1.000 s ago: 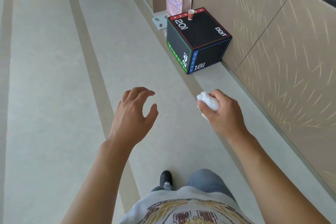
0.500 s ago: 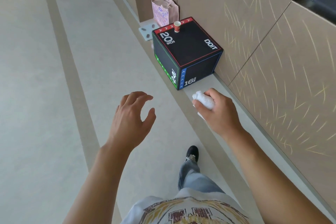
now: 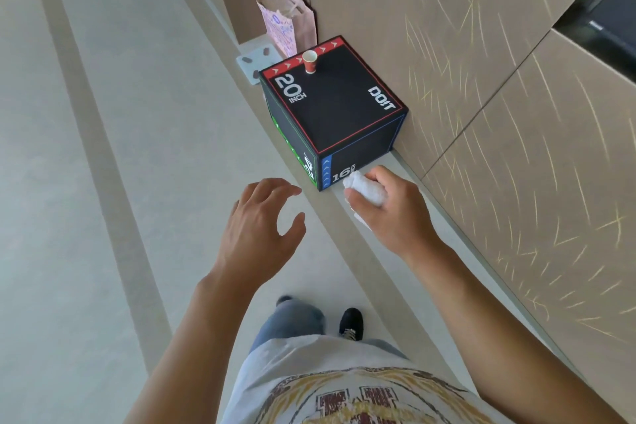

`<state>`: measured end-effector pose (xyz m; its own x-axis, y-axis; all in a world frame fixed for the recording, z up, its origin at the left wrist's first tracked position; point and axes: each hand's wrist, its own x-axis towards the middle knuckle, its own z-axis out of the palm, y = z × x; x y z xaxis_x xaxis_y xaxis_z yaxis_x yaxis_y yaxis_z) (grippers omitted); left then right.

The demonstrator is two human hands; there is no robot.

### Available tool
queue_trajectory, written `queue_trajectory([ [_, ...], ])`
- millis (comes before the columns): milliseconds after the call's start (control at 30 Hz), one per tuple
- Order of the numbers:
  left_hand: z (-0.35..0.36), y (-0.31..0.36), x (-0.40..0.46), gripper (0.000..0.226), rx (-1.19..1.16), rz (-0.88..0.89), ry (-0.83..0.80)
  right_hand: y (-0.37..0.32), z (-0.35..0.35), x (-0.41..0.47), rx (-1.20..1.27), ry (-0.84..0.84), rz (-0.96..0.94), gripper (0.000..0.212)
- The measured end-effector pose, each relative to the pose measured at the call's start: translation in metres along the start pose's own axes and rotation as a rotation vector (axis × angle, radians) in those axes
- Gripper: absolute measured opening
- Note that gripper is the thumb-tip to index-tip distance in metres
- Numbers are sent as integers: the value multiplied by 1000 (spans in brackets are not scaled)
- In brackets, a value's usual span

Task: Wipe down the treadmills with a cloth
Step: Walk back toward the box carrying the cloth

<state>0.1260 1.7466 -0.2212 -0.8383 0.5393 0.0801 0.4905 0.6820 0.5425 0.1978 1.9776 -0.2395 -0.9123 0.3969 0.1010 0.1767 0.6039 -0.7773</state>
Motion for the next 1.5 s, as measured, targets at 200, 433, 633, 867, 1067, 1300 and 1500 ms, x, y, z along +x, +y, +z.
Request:
queue_trajectory([
  [200, 14, -27, 90, 45, -9, 32, -60, 11, 28, 88, -16, -39, 5, 34],
  [433, 18, -111, 239, 40, 24, 48, -112, 8, 86, 228, -15, -29, 102, 28],
  [633, 30, -170, 363, 42, 104, 89, -198, 9, 140, 350, -24, -53, 152, 25],
  [867, 95, -213, 465, 54, 90, 122, -295, 73, 184, 444, 26, -131, 272, 29],
  [1067, 192, -230, 518, 61, 66, 55, -297, 158, 210, 502, 262, -198, 458, 35],
  [1300, 314, -257, 572, 60, -30, 16, -143, 279, 242, 554, 395, -325, 571, 38],
  [1500, 403, -287, 611, 31, -9, 138, -108, 367, 265, 589, 417, -437, 631, 36],
])
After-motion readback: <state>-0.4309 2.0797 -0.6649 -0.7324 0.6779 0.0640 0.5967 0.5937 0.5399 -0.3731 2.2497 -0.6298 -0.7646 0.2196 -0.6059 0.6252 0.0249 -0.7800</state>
